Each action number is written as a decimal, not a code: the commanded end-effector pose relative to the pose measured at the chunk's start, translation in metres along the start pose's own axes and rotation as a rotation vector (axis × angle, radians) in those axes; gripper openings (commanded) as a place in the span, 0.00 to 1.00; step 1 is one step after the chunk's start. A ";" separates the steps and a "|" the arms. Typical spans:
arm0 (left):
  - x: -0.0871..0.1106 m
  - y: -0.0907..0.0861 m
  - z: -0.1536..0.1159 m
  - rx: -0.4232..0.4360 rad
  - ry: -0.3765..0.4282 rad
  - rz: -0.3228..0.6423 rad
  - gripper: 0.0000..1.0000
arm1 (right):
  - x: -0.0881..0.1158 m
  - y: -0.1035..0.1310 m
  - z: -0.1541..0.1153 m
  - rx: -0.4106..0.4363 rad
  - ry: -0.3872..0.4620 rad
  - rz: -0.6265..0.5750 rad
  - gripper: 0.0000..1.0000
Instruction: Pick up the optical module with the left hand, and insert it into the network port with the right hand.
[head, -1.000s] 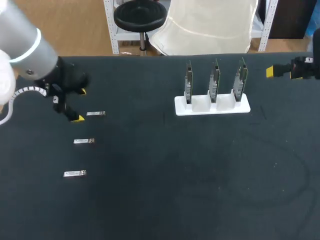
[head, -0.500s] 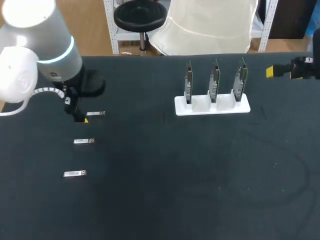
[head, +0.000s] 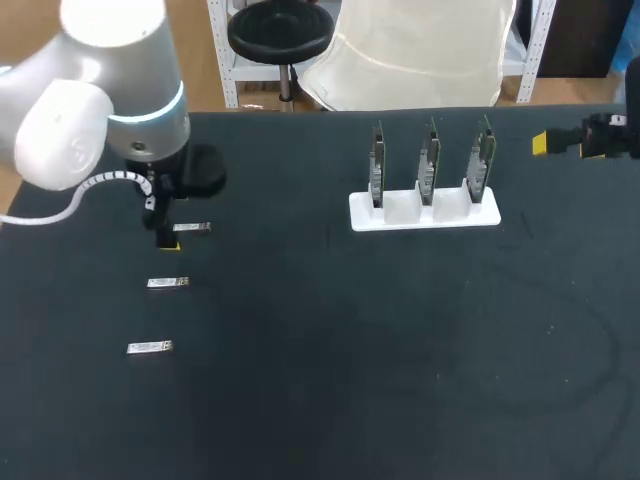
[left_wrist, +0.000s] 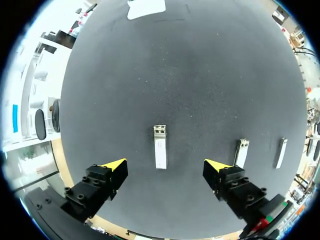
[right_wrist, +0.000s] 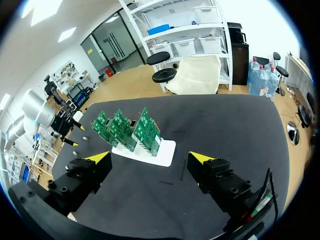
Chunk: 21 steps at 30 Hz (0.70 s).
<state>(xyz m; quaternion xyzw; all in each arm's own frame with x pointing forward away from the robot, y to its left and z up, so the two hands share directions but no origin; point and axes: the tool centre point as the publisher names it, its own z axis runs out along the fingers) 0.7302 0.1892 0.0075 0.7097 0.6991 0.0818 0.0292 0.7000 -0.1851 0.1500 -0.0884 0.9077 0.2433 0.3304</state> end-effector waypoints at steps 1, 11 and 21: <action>-0.003 0.007 0.001 0.026 0.029 0.007 1.00 | 0.000 0.000 0.000 0.000 0.000 0.000 1.00; 0.000 0.004 0.007 0.053 0.026 -0.017 1.00 | 0.000 0.000 0.000 0.000 0.000 0.000 1.00; 0.002 -0.002 0.010 0.115 0.013 -0.049 1.00 | 0.000 0.000 0.000 0.000 0.000 0.000 1.00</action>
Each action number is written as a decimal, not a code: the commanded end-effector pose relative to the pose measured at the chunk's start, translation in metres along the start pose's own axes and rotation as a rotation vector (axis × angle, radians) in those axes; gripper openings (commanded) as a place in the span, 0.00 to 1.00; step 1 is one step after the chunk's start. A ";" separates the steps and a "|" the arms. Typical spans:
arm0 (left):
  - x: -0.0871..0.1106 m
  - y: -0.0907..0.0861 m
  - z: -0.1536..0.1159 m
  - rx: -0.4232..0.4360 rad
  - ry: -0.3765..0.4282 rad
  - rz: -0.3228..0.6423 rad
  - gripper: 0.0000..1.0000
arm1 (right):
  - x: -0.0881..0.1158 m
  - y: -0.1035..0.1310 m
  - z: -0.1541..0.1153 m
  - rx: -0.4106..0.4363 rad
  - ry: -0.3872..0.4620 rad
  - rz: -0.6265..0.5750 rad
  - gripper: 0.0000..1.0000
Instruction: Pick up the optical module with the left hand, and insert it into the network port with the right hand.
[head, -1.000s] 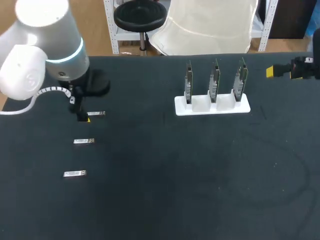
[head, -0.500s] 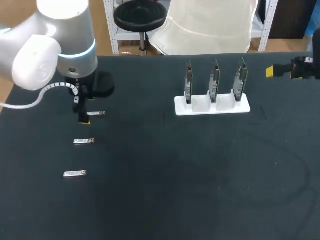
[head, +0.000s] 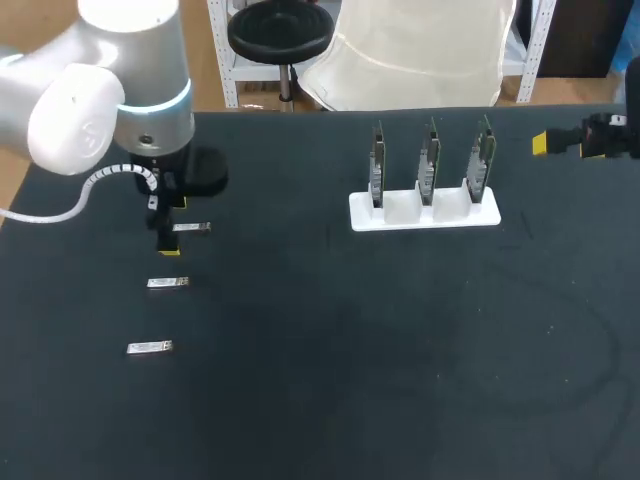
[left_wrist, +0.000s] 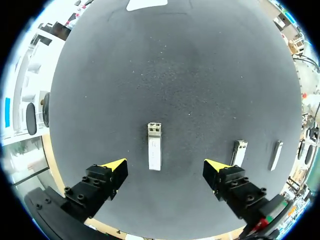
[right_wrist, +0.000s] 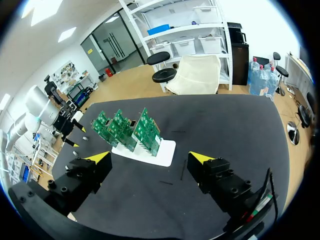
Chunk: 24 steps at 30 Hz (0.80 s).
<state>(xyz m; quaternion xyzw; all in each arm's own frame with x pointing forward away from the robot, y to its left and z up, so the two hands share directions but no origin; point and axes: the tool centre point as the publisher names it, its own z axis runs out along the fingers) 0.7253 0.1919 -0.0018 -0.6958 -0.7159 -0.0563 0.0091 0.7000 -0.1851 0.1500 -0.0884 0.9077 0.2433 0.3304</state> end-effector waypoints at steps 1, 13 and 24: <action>0.001 0.005 0.002 0.034 -0.012 -0.020 1.00 | 0.000 0.000 0.000 0.000 0.000 0.000 1.00; 0.002 0.003 0.007 0.061 0.002 -0.033 1.00 | 0.000 0.000 0.000 0.000 0.000 0.000 1.00; 0.000 0.004 0.010 0.074 0.004 -0.052 1.00 | 0.000 0.000 0.000 0.000 0.000 0.000 1.00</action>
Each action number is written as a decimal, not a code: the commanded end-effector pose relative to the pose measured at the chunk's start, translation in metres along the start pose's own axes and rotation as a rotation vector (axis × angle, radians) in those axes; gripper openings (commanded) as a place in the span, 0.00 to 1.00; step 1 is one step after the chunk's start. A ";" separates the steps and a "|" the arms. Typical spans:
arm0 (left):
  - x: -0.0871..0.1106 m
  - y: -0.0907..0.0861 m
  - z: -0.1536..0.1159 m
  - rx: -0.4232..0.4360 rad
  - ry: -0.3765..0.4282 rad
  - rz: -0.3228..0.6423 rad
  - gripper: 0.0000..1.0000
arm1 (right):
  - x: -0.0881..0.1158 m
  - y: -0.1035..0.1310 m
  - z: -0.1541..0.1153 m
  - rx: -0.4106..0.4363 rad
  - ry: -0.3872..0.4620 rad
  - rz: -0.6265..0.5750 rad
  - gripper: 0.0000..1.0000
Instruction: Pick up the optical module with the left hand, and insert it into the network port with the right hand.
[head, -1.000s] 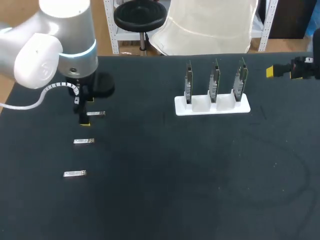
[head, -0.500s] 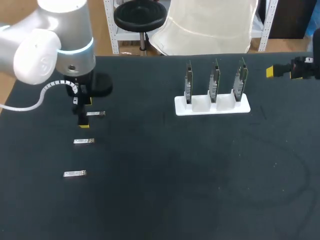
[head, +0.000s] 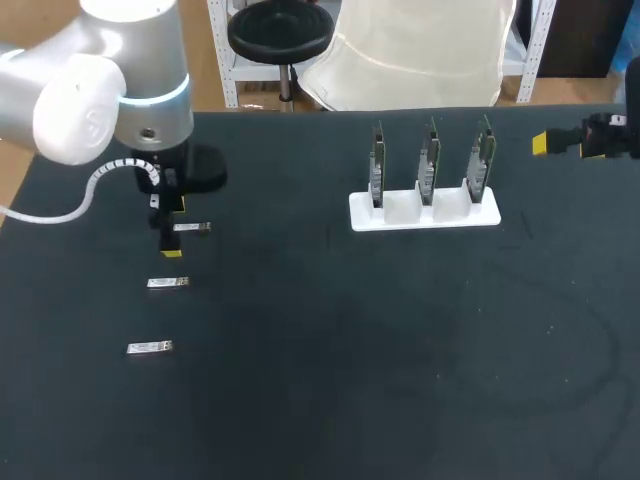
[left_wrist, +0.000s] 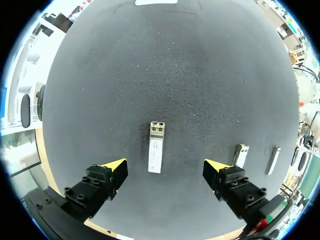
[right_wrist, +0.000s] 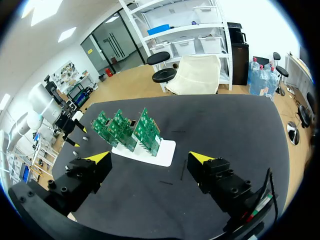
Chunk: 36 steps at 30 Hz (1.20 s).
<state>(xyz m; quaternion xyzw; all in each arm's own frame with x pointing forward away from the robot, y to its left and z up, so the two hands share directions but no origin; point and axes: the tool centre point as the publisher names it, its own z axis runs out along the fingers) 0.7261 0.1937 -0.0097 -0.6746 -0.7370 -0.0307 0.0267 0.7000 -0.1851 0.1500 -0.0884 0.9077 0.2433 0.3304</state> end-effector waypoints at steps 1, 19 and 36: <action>-0.001 0.004 0.002 0.010 0.014 0.005 1.00 | 0.000 0.000 0.000 0.000 0.000 0.000 1.00; 0.002 0.004 0.006 0.012 0.015 -0.001 0.00 | 0.000 0.000 0.000 0.000 0.000 0.000 1.00; 0.003 0.007 0.000 -0.005 -0.086 -0.137 0.00 | 0.000 0.000 0.000 0.000 0.000 0.000 1.00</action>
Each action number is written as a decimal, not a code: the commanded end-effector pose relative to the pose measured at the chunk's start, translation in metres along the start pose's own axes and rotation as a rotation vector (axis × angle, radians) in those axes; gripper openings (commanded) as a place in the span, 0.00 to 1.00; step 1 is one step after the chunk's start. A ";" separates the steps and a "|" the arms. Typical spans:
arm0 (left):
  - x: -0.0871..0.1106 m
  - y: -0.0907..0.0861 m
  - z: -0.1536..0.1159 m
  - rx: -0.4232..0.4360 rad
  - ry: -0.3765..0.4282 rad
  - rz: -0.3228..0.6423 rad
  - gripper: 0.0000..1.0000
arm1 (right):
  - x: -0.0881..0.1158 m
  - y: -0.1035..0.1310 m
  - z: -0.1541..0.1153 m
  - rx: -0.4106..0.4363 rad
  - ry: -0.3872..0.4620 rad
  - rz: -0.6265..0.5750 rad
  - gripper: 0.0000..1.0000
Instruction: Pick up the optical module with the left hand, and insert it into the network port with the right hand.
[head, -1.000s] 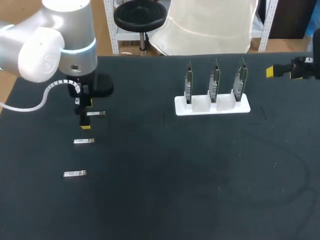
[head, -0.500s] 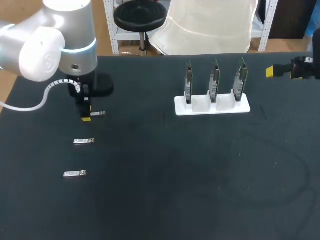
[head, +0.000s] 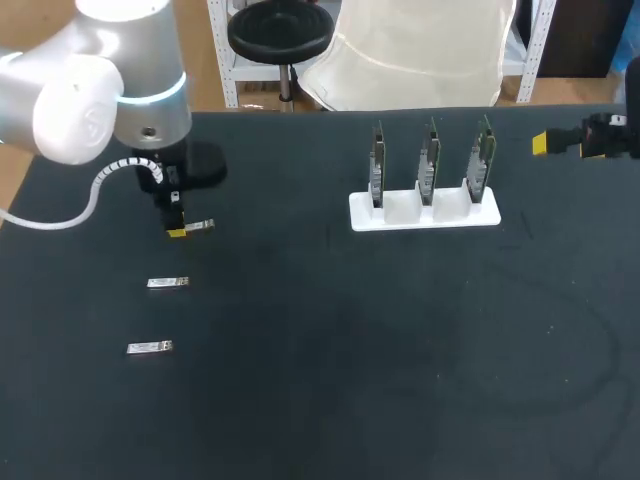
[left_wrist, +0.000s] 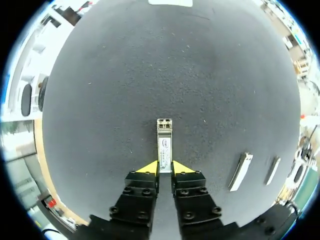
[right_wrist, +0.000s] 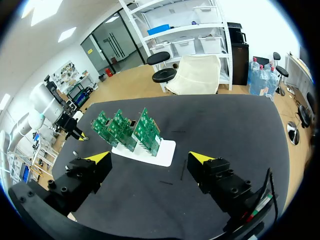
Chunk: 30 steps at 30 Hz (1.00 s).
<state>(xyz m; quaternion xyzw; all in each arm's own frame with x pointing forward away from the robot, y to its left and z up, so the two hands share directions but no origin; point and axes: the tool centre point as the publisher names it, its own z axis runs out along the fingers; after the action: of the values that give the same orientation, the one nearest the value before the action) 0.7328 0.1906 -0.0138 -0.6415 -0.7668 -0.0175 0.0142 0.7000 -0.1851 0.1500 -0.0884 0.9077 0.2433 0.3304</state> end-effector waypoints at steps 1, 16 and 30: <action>0.007 0.003 -0.007 -0.008 -0.074 -0.073 0.00 | 0.000 0.000 0.000 0.000 0.000 0.000 1.00; -0.007 0.042 -0.119 -0.118 -0.644 -0.581 0.00 | 0.000 0.000 0.000 0.000 0.000 0.000 1.00; -0.061 0.026 -0.207 -0.099 -1.062 -0.728 0.00 | 0.000 0.000 0.000 0.000 0.000 0.000 1.00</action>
<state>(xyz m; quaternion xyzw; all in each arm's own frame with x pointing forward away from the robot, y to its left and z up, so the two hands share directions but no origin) 0.7834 0.1293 0.1837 -0.3525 -0.8863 0.1643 -0.2515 0.7000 -0.1851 0.1500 -0.0884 0.9077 0.2433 0.3304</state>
